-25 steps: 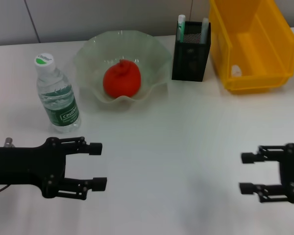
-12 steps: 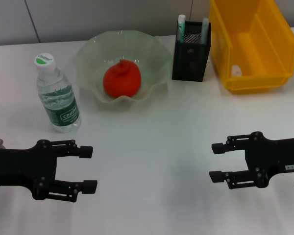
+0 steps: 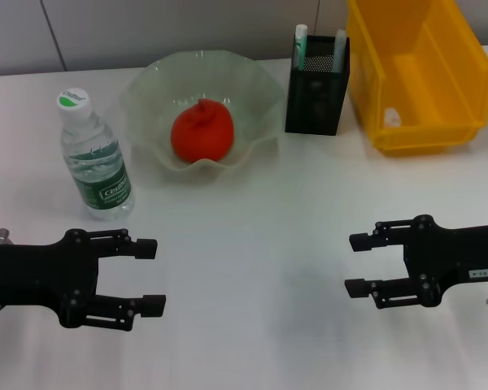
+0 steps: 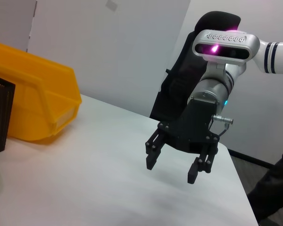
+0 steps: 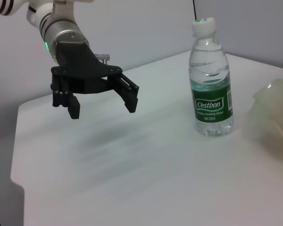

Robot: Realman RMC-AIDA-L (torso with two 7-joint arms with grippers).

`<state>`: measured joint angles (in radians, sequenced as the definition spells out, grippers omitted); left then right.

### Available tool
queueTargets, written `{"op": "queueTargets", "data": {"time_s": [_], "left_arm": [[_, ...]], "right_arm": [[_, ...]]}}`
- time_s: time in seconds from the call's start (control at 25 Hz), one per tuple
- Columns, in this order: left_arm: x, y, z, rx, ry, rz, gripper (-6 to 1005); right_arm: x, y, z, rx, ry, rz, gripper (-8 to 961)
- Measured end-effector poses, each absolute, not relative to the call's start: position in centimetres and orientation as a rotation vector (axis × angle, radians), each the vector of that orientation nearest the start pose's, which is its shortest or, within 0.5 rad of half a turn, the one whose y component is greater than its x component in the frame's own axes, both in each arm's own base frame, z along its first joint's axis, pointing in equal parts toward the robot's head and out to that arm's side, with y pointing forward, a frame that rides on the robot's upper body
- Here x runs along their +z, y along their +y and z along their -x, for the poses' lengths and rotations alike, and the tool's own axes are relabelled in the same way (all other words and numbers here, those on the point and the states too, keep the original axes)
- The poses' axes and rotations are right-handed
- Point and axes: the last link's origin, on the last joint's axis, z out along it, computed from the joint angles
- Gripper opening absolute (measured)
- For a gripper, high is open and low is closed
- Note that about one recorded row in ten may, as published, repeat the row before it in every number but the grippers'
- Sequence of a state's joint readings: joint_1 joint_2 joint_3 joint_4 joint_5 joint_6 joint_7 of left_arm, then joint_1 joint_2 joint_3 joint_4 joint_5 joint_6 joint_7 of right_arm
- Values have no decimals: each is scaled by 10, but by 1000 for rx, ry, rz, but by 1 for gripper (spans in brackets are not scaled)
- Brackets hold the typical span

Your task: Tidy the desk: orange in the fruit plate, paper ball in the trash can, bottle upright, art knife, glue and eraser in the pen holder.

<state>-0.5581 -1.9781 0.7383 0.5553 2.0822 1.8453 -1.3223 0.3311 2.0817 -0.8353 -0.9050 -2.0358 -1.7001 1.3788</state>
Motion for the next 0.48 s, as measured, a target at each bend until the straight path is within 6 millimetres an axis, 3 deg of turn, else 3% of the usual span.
{"op": "queueTargets", "data": {"time_s": [0.48], "left_arm": [[13,296,261,-733,-527,3065,860]], "right_arm": [[12,277,-285,521,513,2880,694]]}}
